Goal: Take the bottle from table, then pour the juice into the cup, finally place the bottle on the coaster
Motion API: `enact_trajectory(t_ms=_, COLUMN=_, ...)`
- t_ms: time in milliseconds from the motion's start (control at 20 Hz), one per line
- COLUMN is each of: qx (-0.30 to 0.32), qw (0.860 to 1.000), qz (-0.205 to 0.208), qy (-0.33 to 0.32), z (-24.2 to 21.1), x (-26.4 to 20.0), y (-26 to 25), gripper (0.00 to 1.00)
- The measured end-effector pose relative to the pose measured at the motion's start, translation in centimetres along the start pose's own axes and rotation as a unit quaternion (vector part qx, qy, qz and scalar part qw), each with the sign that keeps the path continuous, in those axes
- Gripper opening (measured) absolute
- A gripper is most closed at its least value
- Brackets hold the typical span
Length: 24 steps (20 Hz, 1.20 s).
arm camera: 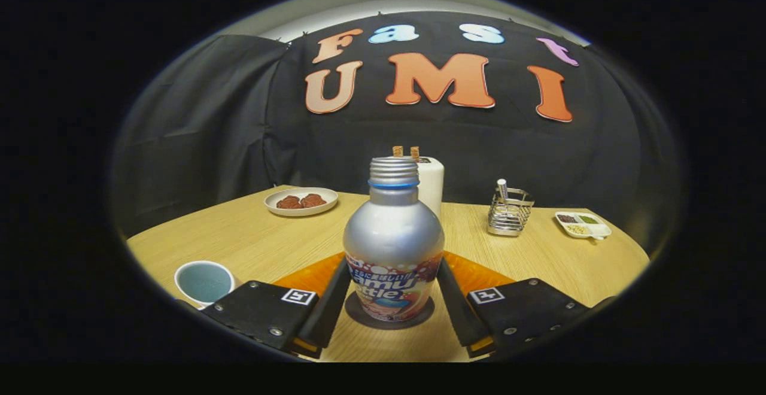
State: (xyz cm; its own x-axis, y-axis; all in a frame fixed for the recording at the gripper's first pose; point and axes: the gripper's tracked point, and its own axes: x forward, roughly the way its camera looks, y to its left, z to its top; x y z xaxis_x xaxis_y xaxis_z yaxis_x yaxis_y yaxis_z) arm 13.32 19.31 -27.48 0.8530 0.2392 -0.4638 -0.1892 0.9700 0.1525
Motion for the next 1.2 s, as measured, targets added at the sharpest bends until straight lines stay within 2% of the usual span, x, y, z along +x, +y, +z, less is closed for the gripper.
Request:
enact_trajectory(t_ms=250, qx=-0.039, qw=0.999, qz=-0.012, qy=-0.019, z=1.0, x=-0.9, y=-0.3, gripper=0.86)
enact_trajectory(t_ms=650, qx=-0.022, qw=0.998, qz=-0.01, qy=-0.066, z=5.2, x=-5.1, y=-0.6, gripper=0.93)
enact_trajectory(t_ms=900, qx=-0.023, qw=0.993, qz=-0.01, qy=-0.117, z=8.4, x=-9.9, y=-1.2, gripper=0.95)
enact_trajectory(t_ms=1200, qx=-0.034, qw=0.985, qz=-0.034, qy=-0.163, z=11.6, x=-17.2, y=-3.0, gripper=0.95)
